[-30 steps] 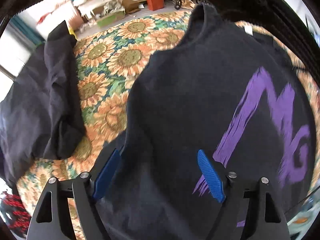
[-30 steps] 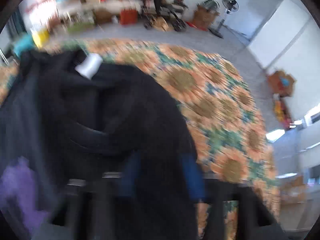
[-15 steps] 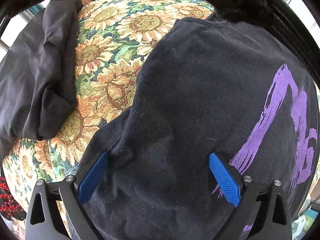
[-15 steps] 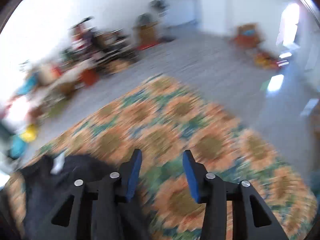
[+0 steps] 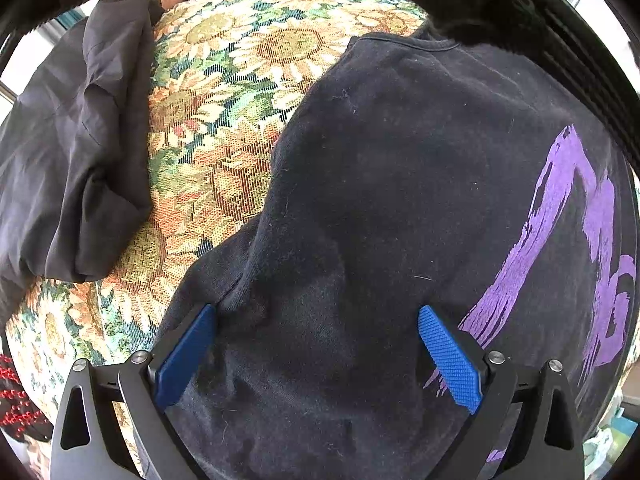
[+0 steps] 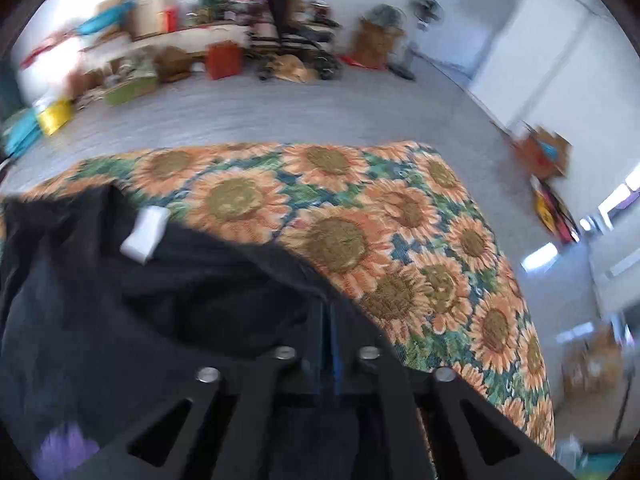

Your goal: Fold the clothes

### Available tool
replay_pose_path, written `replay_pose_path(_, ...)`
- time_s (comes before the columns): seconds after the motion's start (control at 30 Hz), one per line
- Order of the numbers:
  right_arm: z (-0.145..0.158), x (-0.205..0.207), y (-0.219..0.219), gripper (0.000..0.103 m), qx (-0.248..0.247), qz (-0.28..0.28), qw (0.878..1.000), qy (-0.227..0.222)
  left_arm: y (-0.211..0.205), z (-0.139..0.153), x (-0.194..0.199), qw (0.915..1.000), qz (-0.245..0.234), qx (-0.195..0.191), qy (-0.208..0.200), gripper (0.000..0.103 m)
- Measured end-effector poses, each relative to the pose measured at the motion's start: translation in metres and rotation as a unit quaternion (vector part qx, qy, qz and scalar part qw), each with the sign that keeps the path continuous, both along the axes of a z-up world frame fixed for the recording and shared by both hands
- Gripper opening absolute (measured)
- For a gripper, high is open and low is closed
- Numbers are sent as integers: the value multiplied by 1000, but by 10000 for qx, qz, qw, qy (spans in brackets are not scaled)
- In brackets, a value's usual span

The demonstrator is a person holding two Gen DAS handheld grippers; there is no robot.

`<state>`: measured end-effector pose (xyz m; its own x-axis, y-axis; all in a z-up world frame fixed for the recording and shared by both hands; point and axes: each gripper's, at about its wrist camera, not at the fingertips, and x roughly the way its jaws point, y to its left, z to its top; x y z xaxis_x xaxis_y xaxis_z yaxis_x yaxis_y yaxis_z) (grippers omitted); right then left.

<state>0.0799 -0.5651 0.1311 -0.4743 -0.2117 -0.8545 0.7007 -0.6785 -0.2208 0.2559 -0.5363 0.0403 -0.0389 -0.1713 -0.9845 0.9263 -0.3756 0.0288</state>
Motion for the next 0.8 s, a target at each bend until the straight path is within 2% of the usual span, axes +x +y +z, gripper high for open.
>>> replay_pose_path(0.07, 11, -17, 0, 1, -511, -406, 9977, -198, 0, -1, -1, 10000, -2, 4, -27, 101)
replay_pose_path(0.13, 20, -32, 6, 3, -1132, -718, 9891, -604, 0, -1, -1, 10000, -8, 1, -30, 101)
replay_pose_path(0.17, 22, -34, 12, 22, -1395, -758, 9848, -704, 1, -1, -1, 10000, -15, -4, -26, 101)
replay_pose_path(0.2, 25, -36, 18, 47, -1657, -797, 9797, -804, 1, -1, -1, 10000, -22, -8, -21, 101)
replay_pose_path(0.23, 27, -38, 25, 82, -1917, -794, 9739, -922, 1, -1, 0, 10000, -29, -12, -17, 101)
replay_pose_path(0.33, 30, -41, 56, 75, -2632, -520, 9537, -1355, 2, -1, 0, 10000, -33, -47, -6, 101)
replay_pose_path(0.4, 34, -37, 87, 69, -2792, -206, 9481, -1508, 4, -1, 0, 9999, -50, -95, 1, 101)
replay_pose_path(0.47, 36, -30, 114, 53, -2625, 41, 9547, -1403, 6, -1, 0, 9999, -61, -146, 20, 101)
replay_pose_path(0.53, 32, -21, 146, 53, -2213, 199, 9673, -1225, 7, -1, 1, 9998, -60, -186, 40, 101)
replay_pose_path(0.6, 19, -12, 167, 53, -1863, 235, 9744, -1236, 9, -1, 1, 9997, -50, -240, 63, 101)
replay_pose_path(0.73, -17, -6, 188, 53, -1580, 167, 9745, -1586, 15, 0, 4, 9989, -26, -432, 159, 101)
replay_pose_path(0.8, -29, 3, 182, 52, -1338, 236, 9776, -1608, 18, 1, 6, 9981, 19, -558, 250, 101)
